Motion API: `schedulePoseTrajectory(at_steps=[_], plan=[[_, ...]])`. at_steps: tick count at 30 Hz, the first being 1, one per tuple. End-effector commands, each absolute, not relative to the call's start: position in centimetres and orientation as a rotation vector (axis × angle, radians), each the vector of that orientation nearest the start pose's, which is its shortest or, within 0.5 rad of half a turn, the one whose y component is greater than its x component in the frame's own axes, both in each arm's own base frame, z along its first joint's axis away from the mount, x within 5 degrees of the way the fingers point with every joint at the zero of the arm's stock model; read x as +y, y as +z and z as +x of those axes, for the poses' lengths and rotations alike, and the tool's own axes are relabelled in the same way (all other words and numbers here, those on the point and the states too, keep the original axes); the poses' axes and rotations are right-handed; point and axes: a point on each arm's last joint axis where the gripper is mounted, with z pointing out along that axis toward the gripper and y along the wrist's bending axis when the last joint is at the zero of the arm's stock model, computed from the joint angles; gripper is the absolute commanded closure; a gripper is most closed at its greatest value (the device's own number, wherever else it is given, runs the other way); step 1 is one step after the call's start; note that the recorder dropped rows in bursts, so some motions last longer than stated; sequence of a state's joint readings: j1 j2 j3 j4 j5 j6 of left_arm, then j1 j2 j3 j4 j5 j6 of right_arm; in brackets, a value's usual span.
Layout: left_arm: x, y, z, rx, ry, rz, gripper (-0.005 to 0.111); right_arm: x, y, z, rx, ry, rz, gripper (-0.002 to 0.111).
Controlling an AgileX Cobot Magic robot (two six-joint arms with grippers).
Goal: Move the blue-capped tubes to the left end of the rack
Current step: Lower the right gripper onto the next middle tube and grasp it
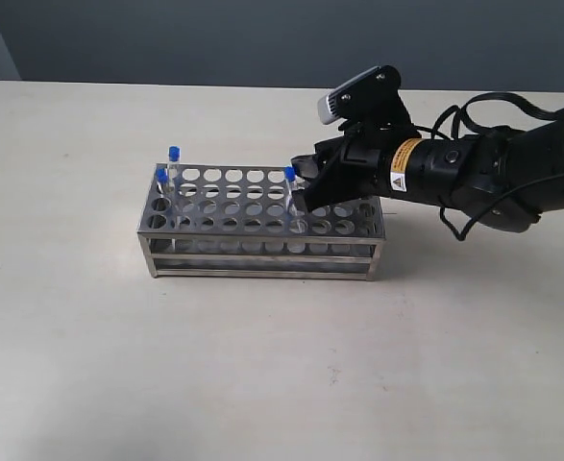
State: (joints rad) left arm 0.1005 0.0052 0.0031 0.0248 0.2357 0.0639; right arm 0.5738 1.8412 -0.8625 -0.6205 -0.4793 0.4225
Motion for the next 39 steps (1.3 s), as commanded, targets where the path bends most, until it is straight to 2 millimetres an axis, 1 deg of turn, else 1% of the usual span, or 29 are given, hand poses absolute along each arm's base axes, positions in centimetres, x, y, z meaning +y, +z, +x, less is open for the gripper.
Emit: schedulePoseTrajectory(at_steps=[1,7,17,19,24,26,29,31,34,35,36,39], plan=[[0.6,19.2,5.5,1.716,0.14,-0.013,0.106,21.7,16.1,29.3,1.896,0.538,-0.897,0.069],[0.6,19.2,5.5,1.716,0.14,-0.013,0.106,21.4,15.7,29.3,1.971,0.536,-0.841,0.069],[0.6,19.2,5.5,1.716,0.14,-0.013,0.106,21.8,16.3,29.3,1.909,0.591,-0.829,0.069],[0.6,19.2,5.5,1.716,0.14,-0.013,0.106,21.8,16.0,29.3,1.917,0.591,-0.831,0.069],[0.6,19.2,5.5,1.716,0.14,-0.013,0.106,22.3,14.4,29.8,1.93,0.617,-0.832,0.069],[0.6,19.2,5.5,1.716,0.14,-0.013,0.106,22.5,14.1,30.0,1.931,0.62,-0.833,0.069],[0.6,19.2,5.5,1.716,0.14,-0.013,0.106,22.6,14.3,30.4,1.938,0.624,-0.806,0.069],[0.6,19.2,5.5,1.716,0.14,-0.013,0.106,22.6,14.3,30.4,1.94,0.624,-0.797,0.075],[0.6,19.2,5.5,1.716,0.14,-0.013,0.106,22.6,14.3,30.4,1.941,0.624,-0.793,0.096],[0.6,19.2,5.5,1.716,0.14,-0.013,0.106,22.6,14.3,30.4,1.941,0.624,-0.793,0.106],[0.6,19.2,5.5,1.716,0.14,-0.013,0.106,22.6,14.3,30.4,1.941,0.624,-0.795,0.108],[0.6,19.2,5.5,1.716,0.14,-0.013,0.106,22.6,14.9,30.3,1.919,0.626,-0.808,0.108]])
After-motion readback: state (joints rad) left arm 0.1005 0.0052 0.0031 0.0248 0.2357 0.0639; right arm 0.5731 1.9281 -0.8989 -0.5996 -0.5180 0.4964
